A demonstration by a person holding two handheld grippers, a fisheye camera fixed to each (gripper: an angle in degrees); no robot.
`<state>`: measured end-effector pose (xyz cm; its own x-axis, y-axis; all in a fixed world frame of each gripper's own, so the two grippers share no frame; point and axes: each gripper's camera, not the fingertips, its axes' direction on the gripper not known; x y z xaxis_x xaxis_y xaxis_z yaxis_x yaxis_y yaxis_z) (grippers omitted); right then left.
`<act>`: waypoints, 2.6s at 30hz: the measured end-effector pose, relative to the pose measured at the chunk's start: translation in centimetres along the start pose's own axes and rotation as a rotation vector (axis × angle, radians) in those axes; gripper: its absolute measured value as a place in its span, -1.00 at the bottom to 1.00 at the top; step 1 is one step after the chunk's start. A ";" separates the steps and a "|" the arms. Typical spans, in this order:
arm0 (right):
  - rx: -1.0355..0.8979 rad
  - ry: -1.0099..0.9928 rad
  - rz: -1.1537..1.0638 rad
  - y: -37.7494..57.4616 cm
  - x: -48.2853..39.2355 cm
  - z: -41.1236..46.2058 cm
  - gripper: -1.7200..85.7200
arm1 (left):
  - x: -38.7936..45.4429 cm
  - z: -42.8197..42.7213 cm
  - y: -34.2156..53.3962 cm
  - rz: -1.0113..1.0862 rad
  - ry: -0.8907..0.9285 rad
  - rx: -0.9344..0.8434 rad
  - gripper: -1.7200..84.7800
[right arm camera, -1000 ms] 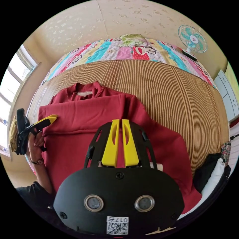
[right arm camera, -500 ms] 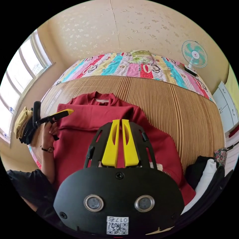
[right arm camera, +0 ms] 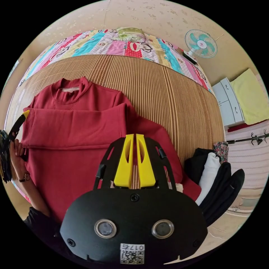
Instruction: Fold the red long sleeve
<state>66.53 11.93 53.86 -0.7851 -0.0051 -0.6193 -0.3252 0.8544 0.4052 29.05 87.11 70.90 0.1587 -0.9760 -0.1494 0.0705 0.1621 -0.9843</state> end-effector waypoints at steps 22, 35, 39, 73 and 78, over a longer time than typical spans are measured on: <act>-0.063 -0.105 -0.044 1.7 2.8 2.0 -0.88 | -4.6 -0.4 1.5 -0.206 -0.135 0.082 -0.78; 0.636 -0.436 0.338 19.2 20.3 -14.6 -0.79 | 7.6 -1.5 2.2 0.126 -0.056 0.108 -0.77; 0.576 -0.322 0.618 29.7 29.2 -14.0 -0.78 | 7.2 -1.3 2.0 0.091 0.054 0.066 -0.77; 0.904 -0.657 -0.004 20.7 4.8 -18.7 -0.87 | -3.0 -14.5 -1.2 -0.149 0.580 0.233 -0.62; 0.427 -0.793 -0.343 18.8 -9.4 -6.1 -0.84 | -7.3 -19.0 -0.4 -0.254 0.390 0.316 -0.59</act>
<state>64.60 24.91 71.43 -0.0474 -0.0711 -0.9963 -0.1286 0.9896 -0.0645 9.13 91.45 70.58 -0.2730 -0.9620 0.0058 0.3600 -0.1077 -0.9267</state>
